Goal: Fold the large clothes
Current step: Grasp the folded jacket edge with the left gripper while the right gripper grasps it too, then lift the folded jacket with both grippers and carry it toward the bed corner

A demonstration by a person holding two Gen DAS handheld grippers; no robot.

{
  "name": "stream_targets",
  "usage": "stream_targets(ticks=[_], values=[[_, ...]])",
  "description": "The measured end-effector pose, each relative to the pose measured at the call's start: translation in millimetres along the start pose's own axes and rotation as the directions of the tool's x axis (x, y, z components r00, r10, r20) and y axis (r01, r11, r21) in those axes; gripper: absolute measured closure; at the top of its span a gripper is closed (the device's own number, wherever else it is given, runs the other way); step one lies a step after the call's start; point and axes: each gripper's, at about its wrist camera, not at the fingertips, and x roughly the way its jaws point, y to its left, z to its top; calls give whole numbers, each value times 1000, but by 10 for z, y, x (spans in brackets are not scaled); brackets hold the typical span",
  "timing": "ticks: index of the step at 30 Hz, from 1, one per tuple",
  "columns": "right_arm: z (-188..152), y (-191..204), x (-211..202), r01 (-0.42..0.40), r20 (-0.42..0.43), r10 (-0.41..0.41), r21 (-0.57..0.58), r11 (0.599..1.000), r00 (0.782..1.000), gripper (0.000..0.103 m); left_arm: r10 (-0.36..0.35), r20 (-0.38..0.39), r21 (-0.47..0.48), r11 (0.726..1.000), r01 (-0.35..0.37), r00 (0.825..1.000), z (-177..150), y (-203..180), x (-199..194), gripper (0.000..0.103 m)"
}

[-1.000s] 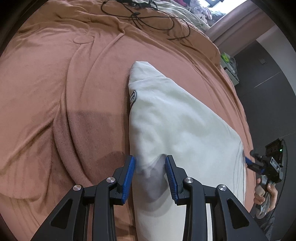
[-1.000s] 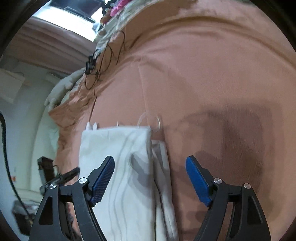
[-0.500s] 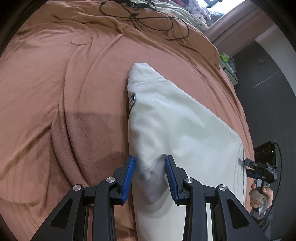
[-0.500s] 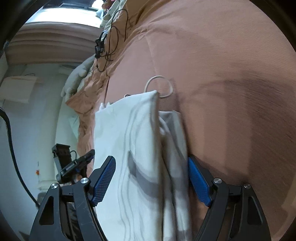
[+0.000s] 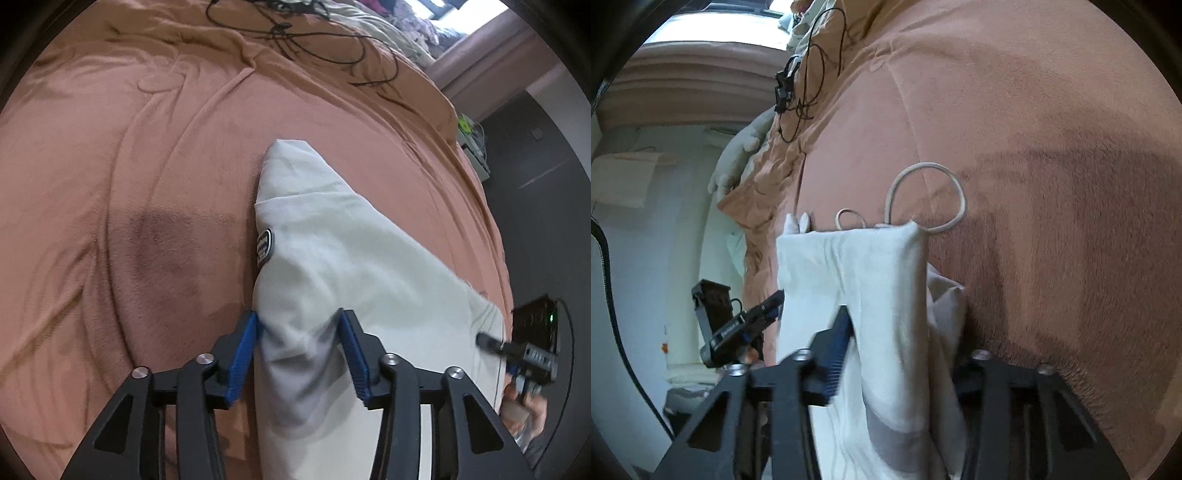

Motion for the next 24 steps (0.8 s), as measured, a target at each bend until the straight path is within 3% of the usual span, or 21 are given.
stream_targets(ticks=[5,11,19,24], values=[[-95,181,-79,33,53,-31,-37,999,998,79,7,9,-10,1000,-7,1000,13,-13,19,55],[-200,470,-204,80,100,-71,-90,993,992,82,22,45,61,998,-24,999,-23,-205,-106,82],[-508,1027,-558,111,202,-74,-180,977,977,84,-33,146,101,995,18,989,-102,-391,-690,85],[-800,1335,-860,127,270,-61,-235,964,961,84,-69,227,155,987,34,971,-267,-603,-1228,85]])
